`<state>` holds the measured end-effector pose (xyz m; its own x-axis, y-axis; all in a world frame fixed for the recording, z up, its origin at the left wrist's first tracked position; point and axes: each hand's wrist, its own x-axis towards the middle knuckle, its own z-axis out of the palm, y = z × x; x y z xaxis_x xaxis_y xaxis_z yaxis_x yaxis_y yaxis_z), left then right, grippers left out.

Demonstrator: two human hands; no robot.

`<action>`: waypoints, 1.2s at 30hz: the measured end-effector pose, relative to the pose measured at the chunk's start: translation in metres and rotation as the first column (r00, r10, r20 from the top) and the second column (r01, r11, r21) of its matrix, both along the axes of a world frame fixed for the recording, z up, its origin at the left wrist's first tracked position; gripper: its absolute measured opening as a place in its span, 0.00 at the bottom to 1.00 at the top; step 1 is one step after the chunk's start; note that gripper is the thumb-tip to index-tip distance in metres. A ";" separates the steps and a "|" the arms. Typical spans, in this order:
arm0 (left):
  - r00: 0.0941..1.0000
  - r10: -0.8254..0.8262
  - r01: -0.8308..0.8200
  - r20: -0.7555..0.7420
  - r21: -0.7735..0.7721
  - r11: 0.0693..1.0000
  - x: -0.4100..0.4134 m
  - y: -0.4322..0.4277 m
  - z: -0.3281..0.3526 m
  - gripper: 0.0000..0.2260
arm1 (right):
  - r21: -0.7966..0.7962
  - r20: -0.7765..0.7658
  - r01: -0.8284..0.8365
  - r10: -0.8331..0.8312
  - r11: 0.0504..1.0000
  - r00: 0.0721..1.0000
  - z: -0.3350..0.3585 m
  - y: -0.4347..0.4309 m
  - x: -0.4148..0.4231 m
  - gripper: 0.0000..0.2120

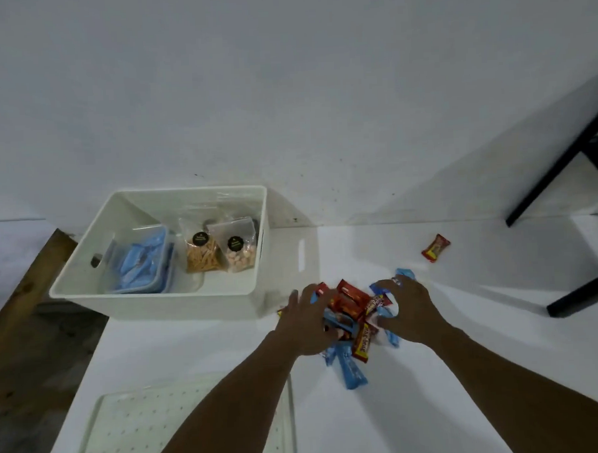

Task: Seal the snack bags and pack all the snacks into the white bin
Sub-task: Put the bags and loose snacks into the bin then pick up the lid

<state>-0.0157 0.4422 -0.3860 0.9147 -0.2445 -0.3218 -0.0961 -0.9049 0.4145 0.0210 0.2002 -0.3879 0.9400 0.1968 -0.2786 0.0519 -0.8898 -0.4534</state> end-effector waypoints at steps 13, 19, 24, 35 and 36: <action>0.996 0.086 -0.088 0.016 0.199 0.976 -0.006 -0.012 -0.102 0.41 | -0.238 0.065 -0.441 0.467 0.865 0.882 -0.105 0.011 0.024 0.43; 0.976 0.075 -0.122 0.206 0.228 0.966 -0.001 -0.013 -0.104 0.28 | -0.163 0.346 -0.376 0.409 0.912 0.844 -0.119 0.002 0.021 0.23; 0.983 0.064 -0.101 0.171 0.219 0.971 0.005 -0.013 -0.099 0.24 | -0.108 0.339 -0.353 0.368 0.929 0.866 -0.114 0.000 0.017 0.20; 0.940 0.114 -0.128 0.321 0.023 0.992 0.009 -0.017 -0.029 0.25 | 0.070 0.381 -0.172 0.133 0.983 0.915 -0.029 0.008 0.018 0.15; 0.931 0.110 -0.123 0.349 0.016 0.992 0.010 -0.016 -0.019 0.25 | 0.080 0.399 -0.162 0.118 0.983 0.909 -0.018 0.010 0.018 0.15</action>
